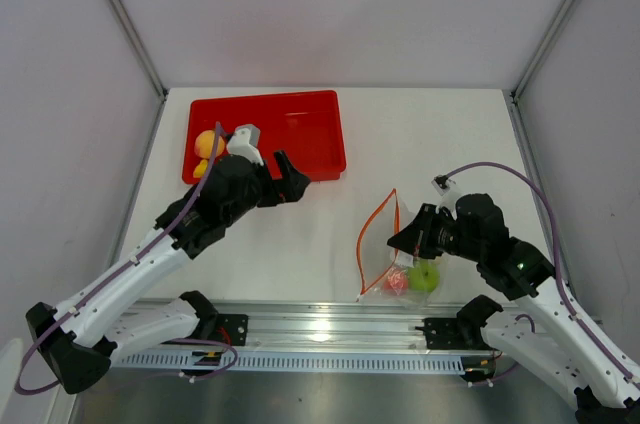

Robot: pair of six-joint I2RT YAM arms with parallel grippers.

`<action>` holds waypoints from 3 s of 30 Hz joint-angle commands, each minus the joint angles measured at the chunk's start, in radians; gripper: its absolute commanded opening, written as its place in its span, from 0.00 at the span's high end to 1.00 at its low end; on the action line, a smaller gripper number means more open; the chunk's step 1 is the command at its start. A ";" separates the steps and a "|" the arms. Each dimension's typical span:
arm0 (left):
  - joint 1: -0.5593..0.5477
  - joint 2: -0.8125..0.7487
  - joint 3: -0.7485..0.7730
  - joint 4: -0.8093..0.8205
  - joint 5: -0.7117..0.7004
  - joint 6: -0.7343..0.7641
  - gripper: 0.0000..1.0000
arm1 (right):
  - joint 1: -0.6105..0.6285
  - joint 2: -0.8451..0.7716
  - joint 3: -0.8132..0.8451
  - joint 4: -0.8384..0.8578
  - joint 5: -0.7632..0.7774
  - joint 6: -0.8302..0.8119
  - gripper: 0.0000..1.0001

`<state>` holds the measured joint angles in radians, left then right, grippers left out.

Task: Place the food in the zip-top bag and seal the zipper
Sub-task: Place the fake fruit in the zipper food storage bag, then pick up the fake fruit from the bin.

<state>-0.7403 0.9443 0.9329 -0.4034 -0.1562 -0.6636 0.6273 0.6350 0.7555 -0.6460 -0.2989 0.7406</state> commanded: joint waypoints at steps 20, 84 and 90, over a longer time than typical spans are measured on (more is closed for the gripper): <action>0.449 0.605 0.619 -0.601 -0.361 -0.398 0.00 | 0.006 0.130 0.057 0.042 0.000 -0.035 1.00; 0.803 1.219 0.912 -0.500 -0.197 -0.668 0.01 | -0.158 0.129 -0.074 0.135 -0.221 -0.162 1.00; 0.806 1.226 0.932 -0.578 -0.223 -0.735 0.01 | -0.169 0.121 -0.081 0.131 -0.226 -0.167 1.00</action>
<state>0.0528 2.1643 1.8217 -0.9157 -0.3374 -1.3384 0.4675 0.7734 0.6846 -0.5419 -0.5068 0.5915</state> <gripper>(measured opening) 0.994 0.006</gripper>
